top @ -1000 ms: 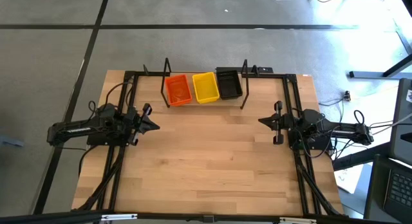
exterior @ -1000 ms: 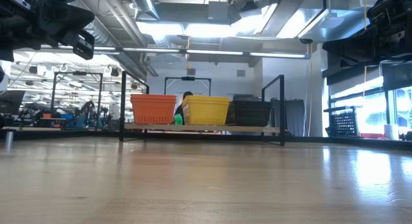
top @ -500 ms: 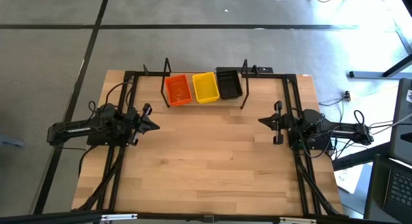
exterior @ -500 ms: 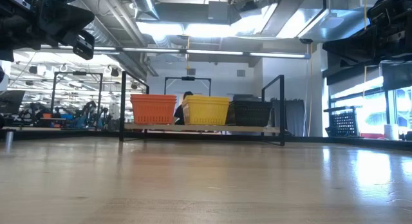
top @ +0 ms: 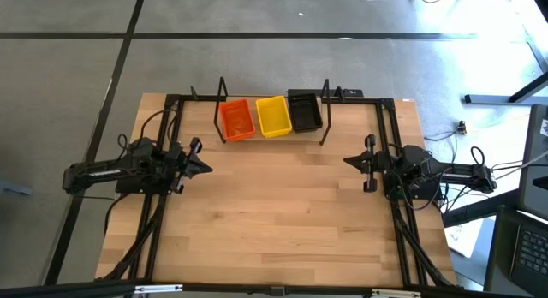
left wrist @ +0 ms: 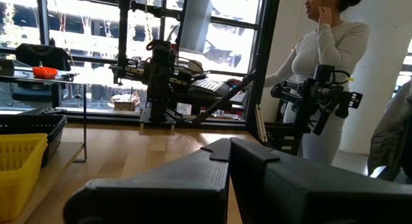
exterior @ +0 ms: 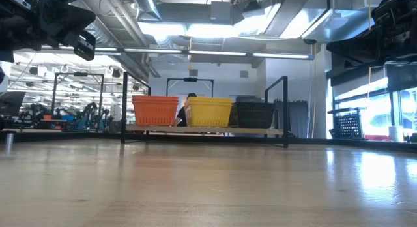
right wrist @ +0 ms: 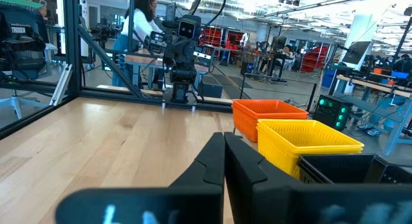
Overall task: Stack baskets on shelf by color
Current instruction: Return to Home Position
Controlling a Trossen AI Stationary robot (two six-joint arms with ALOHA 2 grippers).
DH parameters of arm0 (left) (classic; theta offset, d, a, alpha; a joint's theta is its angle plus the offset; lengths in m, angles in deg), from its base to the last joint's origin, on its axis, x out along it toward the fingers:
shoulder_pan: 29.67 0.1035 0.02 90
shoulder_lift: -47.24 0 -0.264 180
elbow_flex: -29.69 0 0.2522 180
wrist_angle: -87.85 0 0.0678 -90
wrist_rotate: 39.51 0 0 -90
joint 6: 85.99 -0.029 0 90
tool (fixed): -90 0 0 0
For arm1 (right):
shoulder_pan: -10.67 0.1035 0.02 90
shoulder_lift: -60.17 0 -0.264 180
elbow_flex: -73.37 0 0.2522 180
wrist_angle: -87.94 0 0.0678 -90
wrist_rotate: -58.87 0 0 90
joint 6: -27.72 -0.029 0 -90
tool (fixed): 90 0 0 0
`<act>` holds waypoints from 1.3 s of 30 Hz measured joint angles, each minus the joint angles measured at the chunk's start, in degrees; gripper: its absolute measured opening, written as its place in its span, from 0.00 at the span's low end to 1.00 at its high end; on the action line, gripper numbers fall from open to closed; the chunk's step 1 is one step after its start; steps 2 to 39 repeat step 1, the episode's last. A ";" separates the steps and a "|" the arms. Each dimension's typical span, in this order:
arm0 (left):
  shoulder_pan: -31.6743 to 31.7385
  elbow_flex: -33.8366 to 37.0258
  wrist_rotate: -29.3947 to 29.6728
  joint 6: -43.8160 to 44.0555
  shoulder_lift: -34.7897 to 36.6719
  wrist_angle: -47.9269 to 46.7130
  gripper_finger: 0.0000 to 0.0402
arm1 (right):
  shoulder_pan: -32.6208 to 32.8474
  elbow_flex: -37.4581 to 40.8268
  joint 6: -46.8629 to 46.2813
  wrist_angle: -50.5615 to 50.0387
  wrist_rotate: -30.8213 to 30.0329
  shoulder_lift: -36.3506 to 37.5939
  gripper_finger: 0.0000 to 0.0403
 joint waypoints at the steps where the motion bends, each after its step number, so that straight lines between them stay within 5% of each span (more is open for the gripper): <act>1: 0.00 0.00 0.00 0.01 0.01 -0.01 0.00 | -0.01 0.00 0.00 0.00 0.00 0.00 0.00; 39: 0.00 0.00 0.00 0.01 0.01 -0.01 0.00 | -0.01 0.00 0.00 0.00 0.00 0.00 0.00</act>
